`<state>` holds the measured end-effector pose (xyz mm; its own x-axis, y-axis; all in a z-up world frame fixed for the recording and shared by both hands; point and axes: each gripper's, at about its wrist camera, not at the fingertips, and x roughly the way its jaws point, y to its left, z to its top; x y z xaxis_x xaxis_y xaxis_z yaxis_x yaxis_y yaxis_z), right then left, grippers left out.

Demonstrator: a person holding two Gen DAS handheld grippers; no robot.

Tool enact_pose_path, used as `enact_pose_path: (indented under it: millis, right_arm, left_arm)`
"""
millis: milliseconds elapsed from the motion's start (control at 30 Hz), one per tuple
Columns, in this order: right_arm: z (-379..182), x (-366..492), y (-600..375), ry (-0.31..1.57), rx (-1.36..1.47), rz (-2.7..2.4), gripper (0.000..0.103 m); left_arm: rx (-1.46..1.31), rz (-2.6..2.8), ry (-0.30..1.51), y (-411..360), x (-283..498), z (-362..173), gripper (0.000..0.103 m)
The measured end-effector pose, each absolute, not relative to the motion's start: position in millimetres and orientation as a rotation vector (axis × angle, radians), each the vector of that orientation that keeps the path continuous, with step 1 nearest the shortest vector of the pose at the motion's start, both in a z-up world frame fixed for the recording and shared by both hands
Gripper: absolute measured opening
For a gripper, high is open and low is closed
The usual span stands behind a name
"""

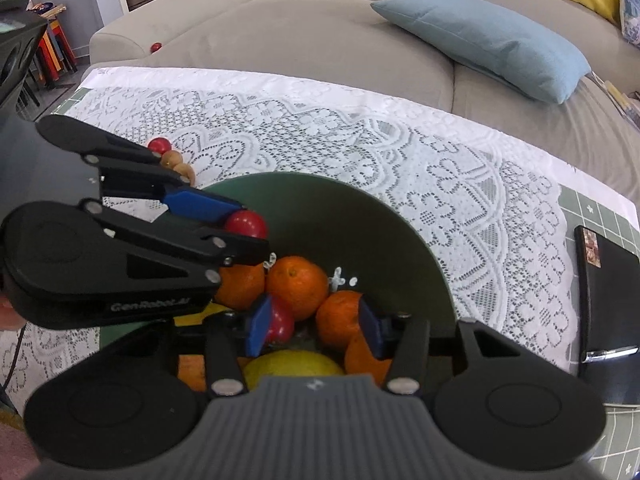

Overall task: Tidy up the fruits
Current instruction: 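Open both tools to drop the tomatoes into the colander, then move both tools back toward the remaining tomatoes and kiwis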

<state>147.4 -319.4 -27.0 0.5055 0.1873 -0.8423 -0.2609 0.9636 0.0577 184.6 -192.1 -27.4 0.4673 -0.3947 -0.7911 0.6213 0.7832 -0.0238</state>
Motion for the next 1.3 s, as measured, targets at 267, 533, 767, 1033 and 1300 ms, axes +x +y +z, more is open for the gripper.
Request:
enact_pose_path:
  millis: [267, 533, 767, 1033, 1300]
  right_arm:
    - [-27.1, 146.0, -317.6, 1.006, -0.094, 0.269, 0.047]
    - [-17.6, 141.7, -318.8, 0.992, -0.096, 0.26, 0.051]
    - [7.6, 134.0, -313.2, 0.924, -0.074, 0.237, 0.051]
    - [26.8, 130.9, -283.0, 0.845, -0.056, 0.258, 0.052]
    - [30.1, 144.4, -237.9, 0.815, -0.047, 0.343, 0.052]
  left_arm:
    - [0.257, -0.642, 0.884, -188.5, 184.9, -27.7, 0.045]
    - [0.23, -0.645, 0.821, -177.6, 170.5, -6.4, 0.061]
    - [0.214, -0.611, 0.733, -147.4, 153.9, 24.1, 0.061]
    - [0.208, -0.471, 0.645, -91.7, 144.4, 44.7, 0.061]
    - [0.12, -0.372, 0.662, -30.1, 156.6, 45.6, 0.061]
